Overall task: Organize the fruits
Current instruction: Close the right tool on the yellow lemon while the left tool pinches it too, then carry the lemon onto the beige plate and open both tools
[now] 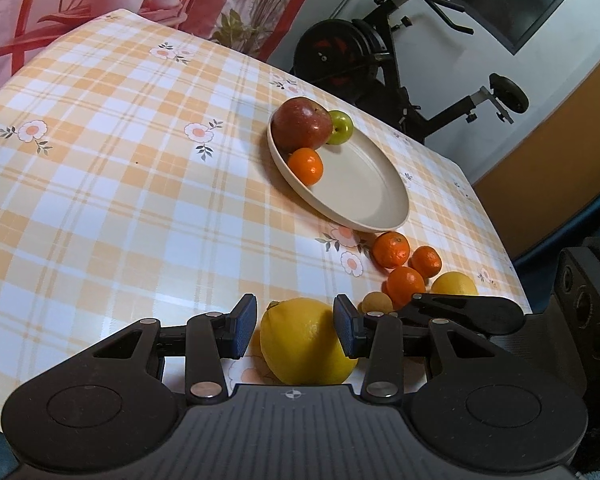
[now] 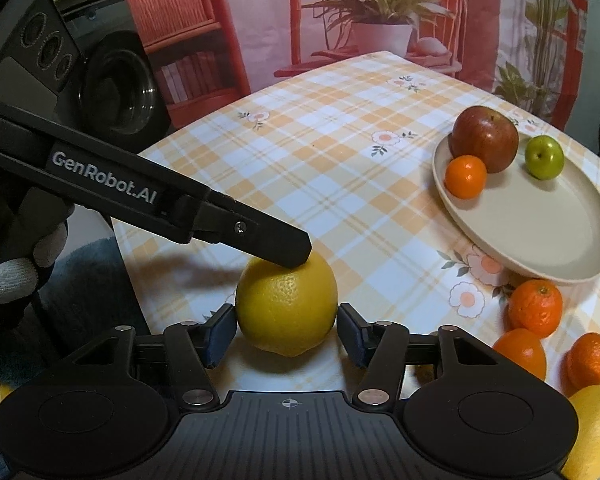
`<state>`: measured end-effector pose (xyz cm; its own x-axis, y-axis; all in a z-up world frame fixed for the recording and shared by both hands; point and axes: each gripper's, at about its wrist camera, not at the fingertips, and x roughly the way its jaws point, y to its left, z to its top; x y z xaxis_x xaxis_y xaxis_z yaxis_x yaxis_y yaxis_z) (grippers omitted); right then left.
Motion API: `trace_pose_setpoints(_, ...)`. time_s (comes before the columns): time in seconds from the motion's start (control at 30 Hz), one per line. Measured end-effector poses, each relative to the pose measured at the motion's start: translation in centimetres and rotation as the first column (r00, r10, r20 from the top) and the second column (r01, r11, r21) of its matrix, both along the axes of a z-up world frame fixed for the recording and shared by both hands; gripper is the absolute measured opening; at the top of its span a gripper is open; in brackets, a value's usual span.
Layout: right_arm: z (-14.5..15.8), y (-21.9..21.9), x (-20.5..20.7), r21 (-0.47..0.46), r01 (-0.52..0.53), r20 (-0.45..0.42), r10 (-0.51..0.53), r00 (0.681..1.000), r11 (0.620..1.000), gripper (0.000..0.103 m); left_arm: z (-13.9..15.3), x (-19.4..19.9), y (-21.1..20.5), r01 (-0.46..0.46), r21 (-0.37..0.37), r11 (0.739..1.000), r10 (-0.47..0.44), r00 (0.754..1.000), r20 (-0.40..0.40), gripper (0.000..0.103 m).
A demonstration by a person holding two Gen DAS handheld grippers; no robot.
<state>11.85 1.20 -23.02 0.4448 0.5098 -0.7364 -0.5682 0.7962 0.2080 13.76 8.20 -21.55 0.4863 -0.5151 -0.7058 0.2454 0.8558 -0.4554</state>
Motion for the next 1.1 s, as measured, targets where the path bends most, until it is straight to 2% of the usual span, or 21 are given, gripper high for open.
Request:
trace_pose_setpoints(0.57,-0.3,-1.4,-0.2,0.098,0.06,0.005,-0.061,0.998,0.993,0.05,0.0,0.2,-0.5,0.01,-0.026,1.0,-0.009,0.999,0.033,0.044)
trace_pose_setpoints(0.87,2.5,-3.3,0.1,0.163,0.105,0.115,-0.124,0.986,0.981,0.05,3.3,1.4,-1.5,-0.011,-0.07,0.997,0.019,0.994,0.112,0.043)
trace_pose_setpoints(1.1,5.0,-6.7,1.7,0.195,0.153,0.184,-0.189,0.964,0.969,0.05,6.2,3.9,-5.0,0.037,-0.058,0.998,-0.027,0.984,0.178,0.043)
